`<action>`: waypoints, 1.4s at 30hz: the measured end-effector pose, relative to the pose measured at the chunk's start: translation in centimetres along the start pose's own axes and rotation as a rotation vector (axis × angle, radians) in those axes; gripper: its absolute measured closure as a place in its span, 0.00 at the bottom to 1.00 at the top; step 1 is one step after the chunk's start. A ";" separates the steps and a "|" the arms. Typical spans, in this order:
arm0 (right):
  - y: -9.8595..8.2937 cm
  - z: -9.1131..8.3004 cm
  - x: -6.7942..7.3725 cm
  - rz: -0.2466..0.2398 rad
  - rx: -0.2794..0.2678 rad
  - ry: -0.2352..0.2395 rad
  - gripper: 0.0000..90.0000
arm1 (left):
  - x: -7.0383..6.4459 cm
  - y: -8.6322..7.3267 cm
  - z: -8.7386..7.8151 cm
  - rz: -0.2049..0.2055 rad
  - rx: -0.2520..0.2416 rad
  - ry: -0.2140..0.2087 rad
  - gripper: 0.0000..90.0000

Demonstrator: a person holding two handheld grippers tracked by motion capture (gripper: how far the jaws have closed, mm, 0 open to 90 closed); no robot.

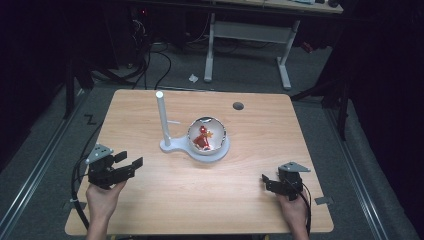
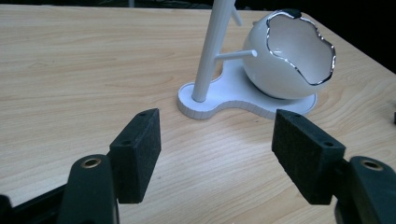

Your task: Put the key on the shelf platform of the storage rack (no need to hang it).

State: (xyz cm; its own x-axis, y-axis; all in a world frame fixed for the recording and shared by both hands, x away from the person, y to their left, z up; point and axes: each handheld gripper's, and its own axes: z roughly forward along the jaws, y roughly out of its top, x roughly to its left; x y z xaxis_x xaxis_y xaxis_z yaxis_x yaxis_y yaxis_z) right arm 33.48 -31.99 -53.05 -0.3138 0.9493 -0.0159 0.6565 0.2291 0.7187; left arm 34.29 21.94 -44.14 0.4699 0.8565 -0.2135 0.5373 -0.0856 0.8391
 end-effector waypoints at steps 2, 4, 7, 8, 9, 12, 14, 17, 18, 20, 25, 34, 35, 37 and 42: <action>0.0 0.0 0.0 0.000 0.000 0.000 0.30 | 0.1 -0.3 0.1 -0.006 0.006 0.003 0.37; 0.0 0.0 0.0 0.000 0.000 0.000 0.30 | 0.2 -0.6 0.2 -0.012 0.016 0.003 0.37; 0.0 0.0 0.0 0.000 0.000 0.000 0.30 | 0.3 -1.0 0.2 -0.011 0.019 0.010 0.37; 0.0 0.0 0.0 0.000 0.000 0.000 0.30 | 0.3 -1.1 0.2 -0.013 0.019 0.010 0.37; 0.0 0.0 0.0 0.000 0.000 0.000 0.30 | 0.4 -1.2 0.2 -0.016 0.018 0.010 0.37; 0.0 0.0 0.0 0.000 0.000 0.000 0.30 | 0.5 -1.6 0.4 -0.020 0.027 0.014 0.37; 0.0 0.0 0.0 0.000 0.000 0.000 0.30 | 0.6 -1.8 0.6 -0.024 0.036 0.013 0.37; 0.0 0.0 0.0 0.000 0.000 0.000 0.30 | 0.6 -2.2 0.8 -0.023 0.042 0.018 0.37; 0.0 0.0 0.0 0.000 0.000 0.000 0.30 | 0.7 -2.3 0.9 -0.027 0.040 0.017 0.37; 0.0 0.0 0.0 0.000 0.000 0.000 0.30 | 0.7 -2.5 1.1 -0.033 0.045 0.017 0.37; 0.0 0.0 0.0 0.000 0.000 0.000 0.30 | 0.6 -3.1 1.8 -0.029 0.057 0.025 0.37; 0.0 0.0 0.0 0.000 0.000 0.000 0.30 | 0.6 -4.6 3.2 -0.034 0.089 0.038 0.37; 0.0 0.0 0.0 0.000 0.000 0.000 0.30 | 0.6 -4.7 3.3 -0.034 0.093 0.043 0.37; 0.0 0.0 0.0 0.000 0.000 0.000 0.30 | 0.6 -4.9 3.5 -0.039 0.095 0.043 0.37; 0.0 0.0 0.0 0.000 0.000 0.000 0.30 | 0.6 -5.4 4.3 -0.039 0.118 0.053 0.37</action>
State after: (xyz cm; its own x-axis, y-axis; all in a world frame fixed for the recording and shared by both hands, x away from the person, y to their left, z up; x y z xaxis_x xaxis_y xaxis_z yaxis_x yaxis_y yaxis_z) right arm 33.48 -31.99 -53.05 -0.3137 0.9494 -0.0159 0.6566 0.2290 0.7186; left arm 34.70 20.67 -50.97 0.4113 0.8857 -0.2152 0.6345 -0.1087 0.7653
